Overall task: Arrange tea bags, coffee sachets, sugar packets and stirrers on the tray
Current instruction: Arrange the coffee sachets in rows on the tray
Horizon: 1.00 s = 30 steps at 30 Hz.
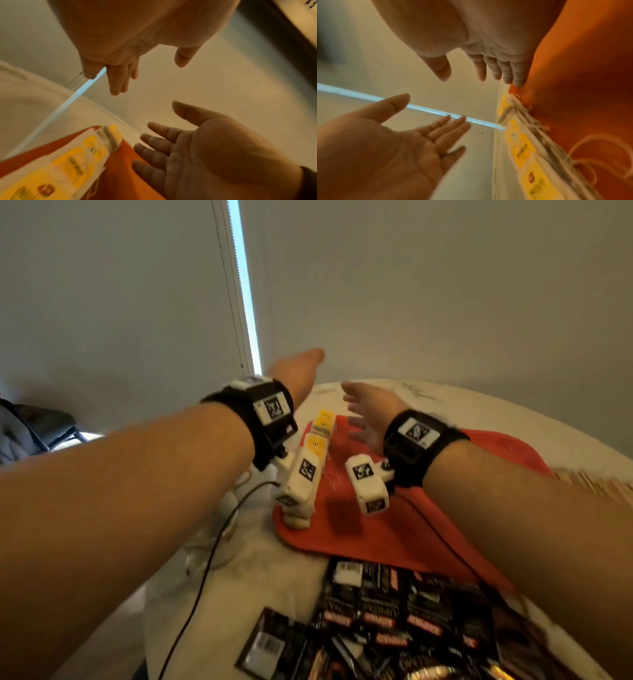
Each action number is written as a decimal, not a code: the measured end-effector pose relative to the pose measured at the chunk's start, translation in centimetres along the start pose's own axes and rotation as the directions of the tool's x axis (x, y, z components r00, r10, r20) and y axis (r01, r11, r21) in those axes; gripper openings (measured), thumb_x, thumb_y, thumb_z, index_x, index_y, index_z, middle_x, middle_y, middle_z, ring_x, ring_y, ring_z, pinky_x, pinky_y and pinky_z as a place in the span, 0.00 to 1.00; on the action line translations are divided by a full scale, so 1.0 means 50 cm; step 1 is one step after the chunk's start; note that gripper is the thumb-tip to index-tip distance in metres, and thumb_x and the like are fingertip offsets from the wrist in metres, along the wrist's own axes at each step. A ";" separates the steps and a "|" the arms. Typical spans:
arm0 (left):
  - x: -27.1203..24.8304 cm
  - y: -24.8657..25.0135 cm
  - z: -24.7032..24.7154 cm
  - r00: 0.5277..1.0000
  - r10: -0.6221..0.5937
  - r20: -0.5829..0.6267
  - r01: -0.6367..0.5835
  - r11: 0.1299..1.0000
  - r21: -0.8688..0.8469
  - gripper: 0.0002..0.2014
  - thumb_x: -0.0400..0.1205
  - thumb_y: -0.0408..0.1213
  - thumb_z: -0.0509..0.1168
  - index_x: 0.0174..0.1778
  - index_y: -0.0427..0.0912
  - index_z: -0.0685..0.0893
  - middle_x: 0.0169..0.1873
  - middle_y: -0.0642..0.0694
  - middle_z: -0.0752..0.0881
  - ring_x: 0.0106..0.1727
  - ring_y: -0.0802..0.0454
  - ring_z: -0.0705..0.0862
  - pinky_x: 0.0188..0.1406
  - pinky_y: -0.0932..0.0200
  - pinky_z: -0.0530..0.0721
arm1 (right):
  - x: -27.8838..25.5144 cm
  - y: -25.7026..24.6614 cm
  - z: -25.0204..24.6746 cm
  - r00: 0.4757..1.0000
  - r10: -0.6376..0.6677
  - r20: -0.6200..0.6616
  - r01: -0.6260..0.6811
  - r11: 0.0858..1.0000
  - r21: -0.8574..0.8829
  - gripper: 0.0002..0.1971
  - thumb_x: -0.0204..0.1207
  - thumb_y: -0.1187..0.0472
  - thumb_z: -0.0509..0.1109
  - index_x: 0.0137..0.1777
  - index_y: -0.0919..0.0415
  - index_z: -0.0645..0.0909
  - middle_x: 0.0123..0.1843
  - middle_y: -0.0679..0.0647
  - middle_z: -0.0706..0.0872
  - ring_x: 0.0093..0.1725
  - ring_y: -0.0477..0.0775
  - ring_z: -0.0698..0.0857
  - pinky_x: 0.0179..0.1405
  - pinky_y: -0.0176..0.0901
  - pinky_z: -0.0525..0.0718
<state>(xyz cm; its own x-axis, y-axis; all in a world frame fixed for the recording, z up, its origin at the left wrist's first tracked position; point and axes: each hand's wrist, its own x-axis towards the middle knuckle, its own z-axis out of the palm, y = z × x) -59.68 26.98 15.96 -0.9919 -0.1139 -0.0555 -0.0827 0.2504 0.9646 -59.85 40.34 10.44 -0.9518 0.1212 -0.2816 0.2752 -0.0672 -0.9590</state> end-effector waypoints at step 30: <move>-0.558 -0.219 -0.108 0.888 -0.221 0.403 -0.273 0.452 0.849 0.56 0.44 0.70 0.85 0.66 0.59 0.68 0.58 0.59 0.82 0.58 0.54 0.83 0.62 0.46 0.87 | -0.476 0.115 -0.053 0.836 0.186 0.517 0.543 -0.138 -0.828 0.49 0.59 0.40 0.88 0.81 0.39 0.70 0.70 0.44 0.82 0.65 0.51 0.82 0.66 0.54 0.84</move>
<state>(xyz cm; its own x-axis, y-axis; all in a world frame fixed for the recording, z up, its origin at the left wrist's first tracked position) -30.59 22.21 8.36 -0.9011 0.2310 -0.3668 0.1516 0.9607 0.2326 -35.25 39.67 11.53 -0.8142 -0.4227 -0.3979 -0.4427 0.8955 -0.0455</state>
